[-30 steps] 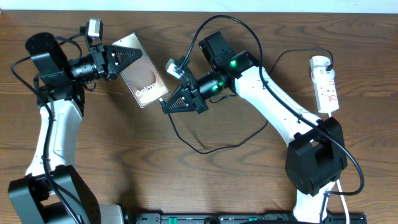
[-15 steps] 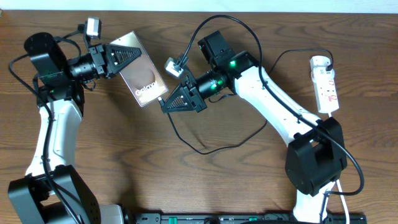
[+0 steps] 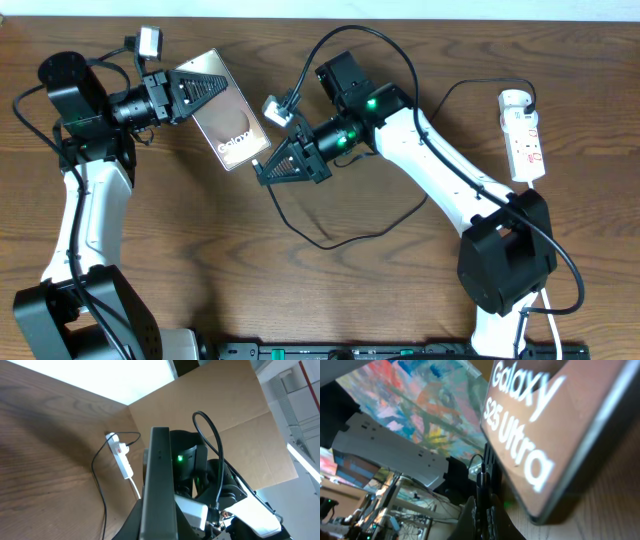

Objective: Plug charger to phone and switch on socket

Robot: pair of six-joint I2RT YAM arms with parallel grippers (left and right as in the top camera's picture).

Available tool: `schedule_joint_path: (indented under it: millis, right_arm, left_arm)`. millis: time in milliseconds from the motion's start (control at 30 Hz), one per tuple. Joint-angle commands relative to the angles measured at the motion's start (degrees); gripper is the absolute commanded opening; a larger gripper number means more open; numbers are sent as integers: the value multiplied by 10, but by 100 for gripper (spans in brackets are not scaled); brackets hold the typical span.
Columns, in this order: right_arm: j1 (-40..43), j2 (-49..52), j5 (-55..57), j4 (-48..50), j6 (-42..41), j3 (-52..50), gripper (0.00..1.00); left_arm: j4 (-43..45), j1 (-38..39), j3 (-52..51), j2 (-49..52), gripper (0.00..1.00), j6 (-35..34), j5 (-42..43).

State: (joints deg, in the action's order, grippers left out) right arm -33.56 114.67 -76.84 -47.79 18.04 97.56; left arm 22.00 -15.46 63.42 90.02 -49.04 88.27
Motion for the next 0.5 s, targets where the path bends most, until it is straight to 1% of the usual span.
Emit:
schedule_joint_path:
  millis: [0,200,367,467]
  right_arm:
    - [-7,-5,-40,-6,49,3,1]
    - [-5,7,-54,-5,83,-2,1]
    - [-4,39,-124,19,101,-2,1]
    - [-2,59,-127,28,95,-2,1]
  left_arm:
    - [19,-1,0,-3,7,-7,13]
    - [79,-2,0,-3,7,-50,17]
    - [79,-2,0,-3,7,-51,17]
    - [79,-2,0,-3,7,-51,17]
